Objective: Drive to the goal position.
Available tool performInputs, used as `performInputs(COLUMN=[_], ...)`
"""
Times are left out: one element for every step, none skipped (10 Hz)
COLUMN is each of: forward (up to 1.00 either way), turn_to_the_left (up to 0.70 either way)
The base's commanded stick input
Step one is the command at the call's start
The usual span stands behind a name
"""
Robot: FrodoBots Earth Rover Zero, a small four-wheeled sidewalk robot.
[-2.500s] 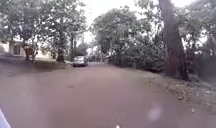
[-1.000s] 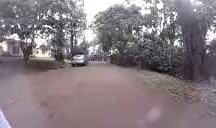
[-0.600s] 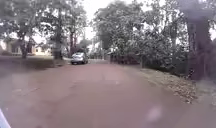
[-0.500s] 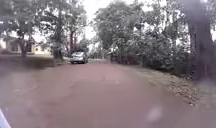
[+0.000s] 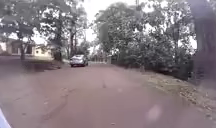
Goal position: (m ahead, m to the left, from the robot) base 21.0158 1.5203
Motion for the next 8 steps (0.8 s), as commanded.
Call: performInputs(forward=[0.7,0.7,0.7,0.7,0.7,0.7,0.7,0.7], turn_to_the_left=[0.0,0.0,0.0,0.0,0.0,0.0,0.0,0.0])
